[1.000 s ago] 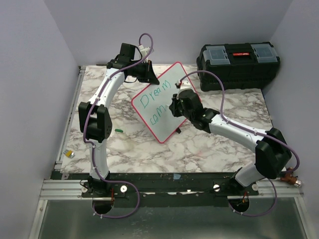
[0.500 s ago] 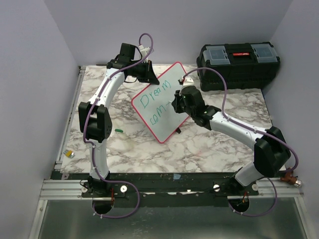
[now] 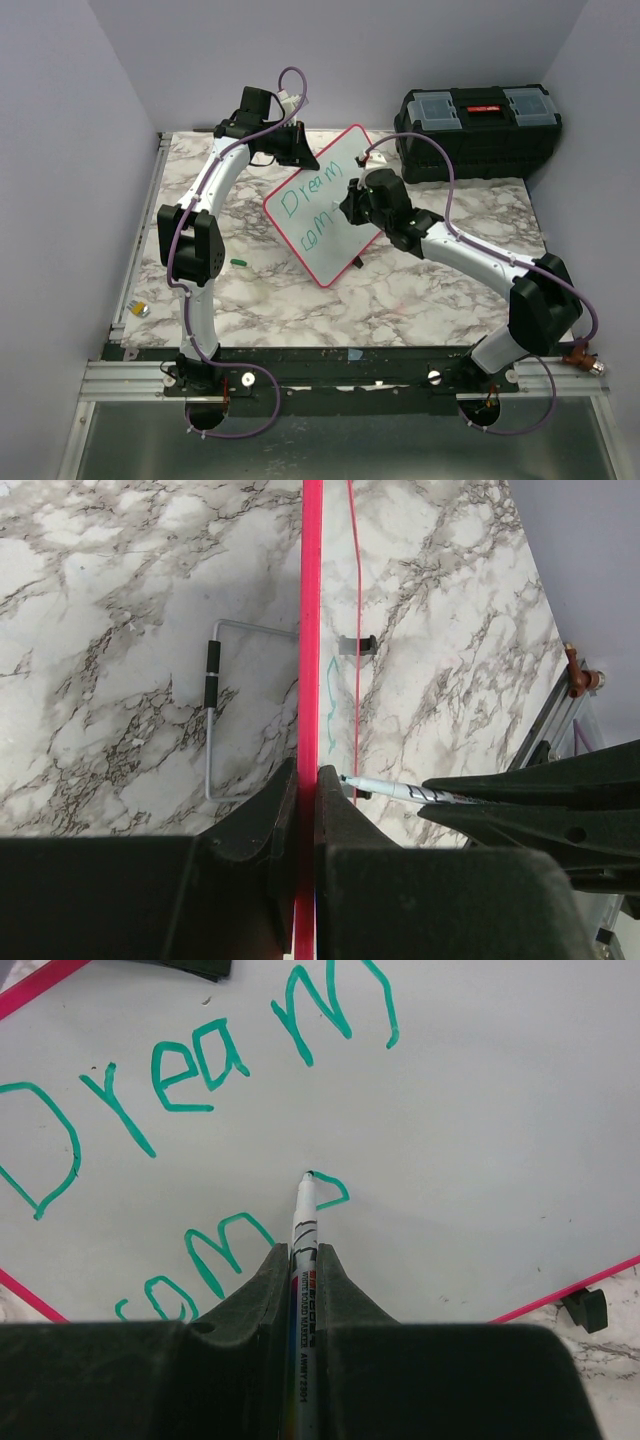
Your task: Write a sentence on the whiteboard
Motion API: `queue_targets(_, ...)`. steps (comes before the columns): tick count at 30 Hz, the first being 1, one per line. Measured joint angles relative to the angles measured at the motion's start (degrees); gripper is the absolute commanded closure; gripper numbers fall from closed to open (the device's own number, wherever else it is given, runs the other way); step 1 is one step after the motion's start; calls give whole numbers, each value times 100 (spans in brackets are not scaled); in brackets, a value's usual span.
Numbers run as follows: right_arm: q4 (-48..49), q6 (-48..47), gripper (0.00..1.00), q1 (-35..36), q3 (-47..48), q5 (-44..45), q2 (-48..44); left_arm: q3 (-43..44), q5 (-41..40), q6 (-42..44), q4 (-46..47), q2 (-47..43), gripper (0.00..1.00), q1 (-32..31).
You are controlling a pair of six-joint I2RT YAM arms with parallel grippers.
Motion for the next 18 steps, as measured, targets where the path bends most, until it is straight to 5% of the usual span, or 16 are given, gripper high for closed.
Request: queue_targets(18, 341, 212, 99, -2, -715, -358, -330, 0, -13, 0, -7, 0, 100, 2)
